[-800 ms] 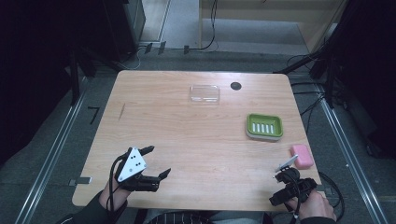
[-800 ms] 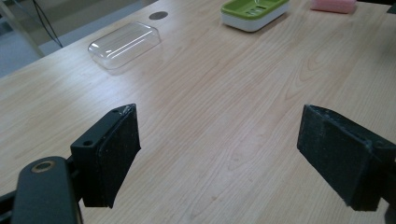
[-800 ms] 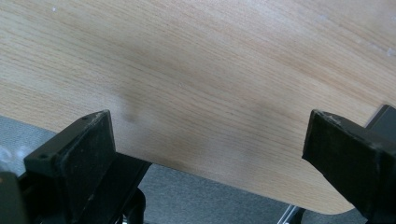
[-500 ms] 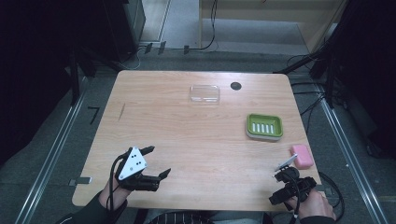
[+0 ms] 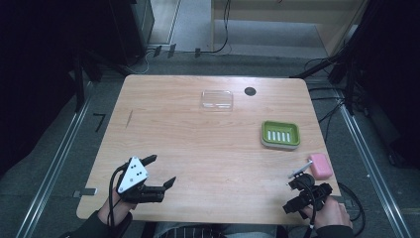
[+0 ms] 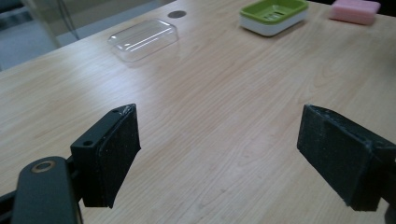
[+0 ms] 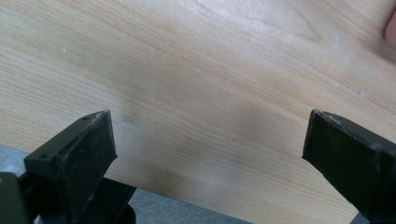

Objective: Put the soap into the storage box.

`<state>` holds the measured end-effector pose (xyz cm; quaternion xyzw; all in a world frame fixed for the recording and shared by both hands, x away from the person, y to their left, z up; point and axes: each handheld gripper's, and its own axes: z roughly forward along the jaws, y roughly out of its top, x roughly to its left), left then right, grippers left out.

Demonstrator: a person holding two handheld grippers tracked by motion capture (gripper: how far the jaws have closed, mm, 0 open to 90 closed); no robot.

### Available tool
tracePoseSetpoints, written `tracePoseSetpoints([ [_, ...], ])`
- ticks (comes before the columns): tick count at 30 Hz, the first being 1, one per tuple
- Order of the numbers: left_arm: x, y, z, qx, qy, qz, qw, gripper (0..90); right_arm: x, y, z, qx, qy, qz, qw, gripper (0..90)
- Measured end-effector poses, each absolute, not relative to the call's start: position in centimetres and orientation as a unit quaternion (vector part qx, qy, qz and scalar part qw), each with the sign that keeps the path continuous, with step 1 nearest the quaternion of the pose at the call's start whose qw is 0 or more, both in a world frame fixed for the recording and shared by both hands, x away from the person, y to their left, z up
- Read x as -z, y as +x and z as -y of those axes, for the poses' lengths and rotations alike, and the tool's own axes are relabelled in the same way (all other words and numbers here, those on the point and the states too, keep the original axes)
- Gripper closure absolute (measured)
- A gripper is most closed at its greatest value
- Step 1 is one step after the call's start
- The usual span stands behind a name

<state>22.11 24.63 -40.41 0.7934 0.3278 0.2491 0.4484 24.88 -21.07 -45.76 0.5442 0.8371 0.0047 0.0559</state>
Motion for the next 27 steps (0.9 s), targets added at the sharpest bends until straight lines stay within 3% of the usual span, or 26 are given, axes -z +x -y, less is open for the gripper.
tracePoseSetpoints([
  [8, 40.3, 22.1, -24.9, -0.271, 0.771, -0.363, 0.448, 14.0, 45.4, 25.2, 21.2, -0.012, 0.546, -0.835, 0.068, 2.7],
  [27, 40.4, 21.7, -24.5, -0.268, 0.791, -0.314, 0.452, 14.0, 44.6, 27.1, 24.2, -0.016, 0.586, -0.807, 0.073, 2.7],
])
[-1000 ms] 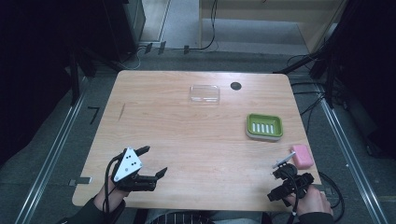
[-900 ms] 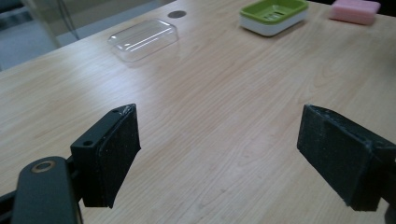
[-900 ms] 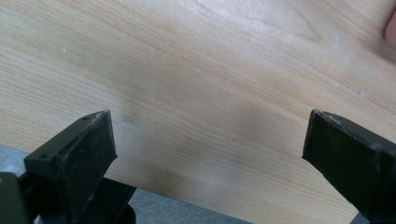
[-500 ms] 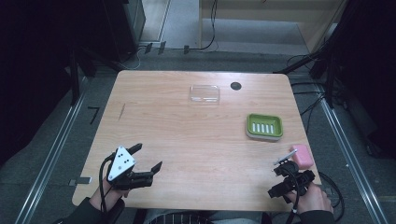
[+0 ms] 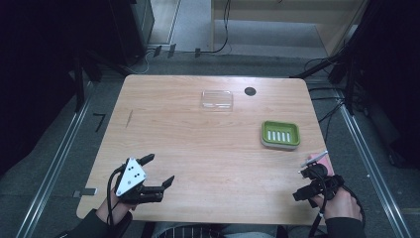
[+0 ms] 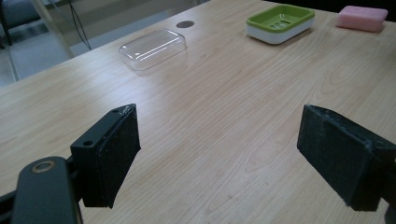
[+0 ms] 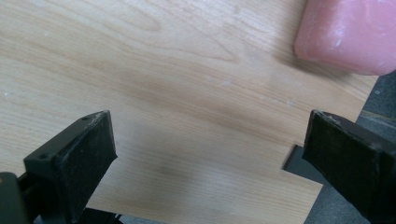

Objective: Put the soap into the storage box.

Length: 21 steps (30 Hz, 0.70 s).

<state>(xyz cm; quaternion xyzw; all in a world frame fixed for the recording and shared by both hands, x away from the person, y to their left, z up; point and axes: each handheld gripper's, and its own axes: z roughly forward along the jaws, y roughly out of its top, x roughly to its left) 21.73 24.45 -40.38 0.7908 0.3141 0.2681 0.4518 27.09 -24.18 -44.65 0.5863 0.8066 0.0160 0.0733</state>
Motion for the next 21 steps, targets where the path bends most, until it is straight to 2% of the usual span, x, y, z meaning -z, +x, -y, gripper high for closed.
tracePoseSetpoints([
  [21, 40.4, 21.7, -24.2, -0.257, 0.802, -0.295, 0.45, 14.0, 44.8, 29.7, 25.4, -0.018, 0.596, -0.8, 0.061, 2.7],
])
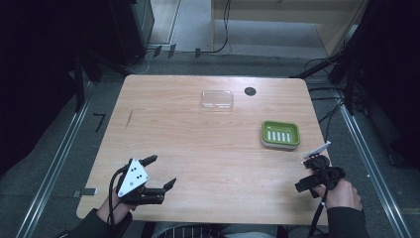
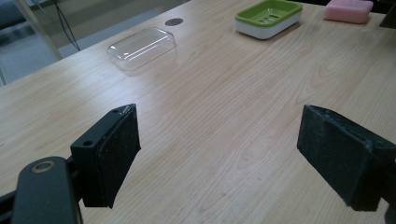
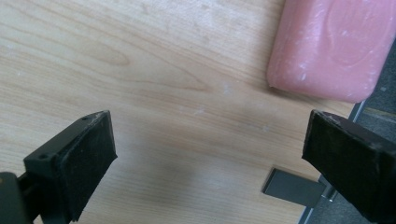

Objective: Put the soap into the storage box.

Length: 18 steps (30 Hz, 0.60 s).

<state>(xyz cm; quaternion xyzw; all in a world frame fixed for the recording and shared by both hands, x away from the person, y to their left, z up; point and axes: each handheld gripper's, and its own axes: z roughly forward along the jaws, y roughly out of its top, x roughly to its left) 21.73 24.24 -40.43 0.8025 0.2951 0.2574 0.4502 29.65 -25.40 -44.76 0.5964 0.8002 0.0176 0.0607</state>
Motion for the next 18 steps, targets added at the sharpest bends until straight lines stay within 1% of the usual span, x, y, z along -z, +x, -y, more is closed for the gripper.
tracePoseSetpoints([
  [18, 40.4, 21.7, -24.2, -0.255, 0.805, -0.292, 0.449, 14.0, 44.9, 32.1, 27.4, -0.024, 0.613, -0.789, 0.039, 2.7],
])
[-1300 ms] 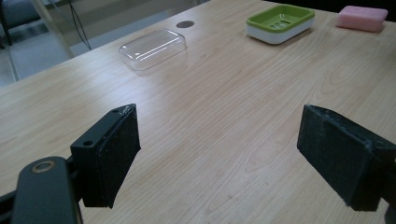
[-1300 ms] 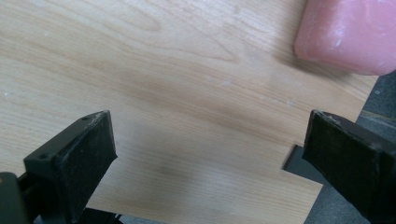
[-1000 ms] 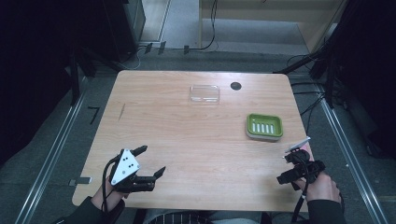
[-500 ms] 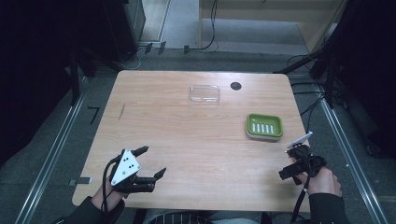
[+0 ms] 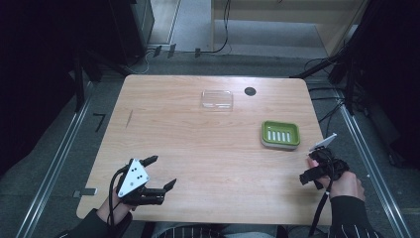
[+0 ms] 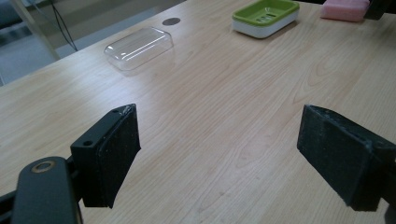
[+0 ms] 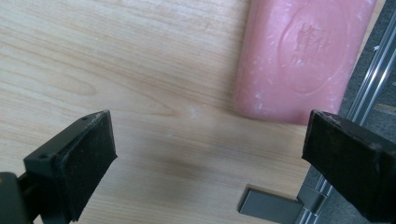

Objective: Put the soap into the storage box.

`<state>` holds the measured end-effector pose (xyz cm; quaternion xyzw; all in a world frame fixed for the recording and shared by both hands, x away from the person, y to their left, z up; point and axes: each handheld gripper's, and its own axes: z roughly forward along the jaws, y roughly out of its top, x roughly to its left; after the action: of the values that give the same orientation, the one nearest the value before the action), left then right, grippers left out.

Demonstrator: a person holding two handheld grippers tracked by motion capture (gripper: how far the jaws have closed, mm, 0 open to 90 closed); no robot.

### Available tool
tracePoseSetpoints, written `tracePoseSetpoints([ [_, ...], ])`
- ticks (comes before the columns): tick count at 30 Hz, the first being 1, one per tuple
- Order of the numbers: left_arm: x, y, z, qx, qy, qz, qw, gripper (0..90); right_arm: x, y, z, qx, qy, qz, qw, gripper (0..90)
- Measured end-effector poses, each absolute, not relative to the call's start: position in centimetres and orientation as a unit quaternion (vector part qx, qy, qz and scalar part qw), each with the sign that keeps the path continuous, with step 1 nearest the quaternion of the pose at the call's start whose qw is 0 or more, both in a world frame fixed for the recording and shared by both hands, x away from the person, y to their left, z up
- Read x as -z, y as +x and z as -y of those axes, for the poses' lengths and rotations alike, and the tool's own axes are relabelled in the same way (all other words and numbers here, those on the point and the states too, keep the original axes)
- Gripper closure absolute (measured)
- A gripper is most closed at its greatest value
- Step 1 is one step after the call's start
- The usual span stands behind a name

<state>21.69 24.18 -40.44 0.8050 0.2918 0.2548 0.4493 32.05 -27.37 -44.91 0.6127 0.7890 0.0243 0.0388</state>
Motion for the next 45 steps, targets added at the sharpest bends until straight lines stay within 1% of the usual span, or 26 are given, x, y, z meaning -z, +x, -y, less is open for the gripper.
tracePoseSetpoints([
  [17, 40.4, 21.7, -24.1, -0.254, 0.807, -0.29, 0.447, 14.0, 45.2, 34.6, 29.1, -0.033, 0.621, -0.783, 0.026, 2.9],
  [28, 40.5, 21.7, -24.1, -0.252, 0.809, -0.288, 0.446, 14.0, 45.9, 36.1, 29.9, -0.03, 0.626, -0.779, 0.02, 4.9],
  [35, 40.5, 21.7, -24.1, -0.252, 0.808, -0.289, 0.447, 14.0, 46.7, 37.2, 30.2, -0.02, 0.623, -0.782, 0.009, 2.0],
  [45, 40.5, 21.7, -24.1, -0.252, 0.808, -0.29, 0.446, 14.0, 47.2, 37.9, 30.1, -0.015, 0.624, -0.781, 0.013, 8.1],
])
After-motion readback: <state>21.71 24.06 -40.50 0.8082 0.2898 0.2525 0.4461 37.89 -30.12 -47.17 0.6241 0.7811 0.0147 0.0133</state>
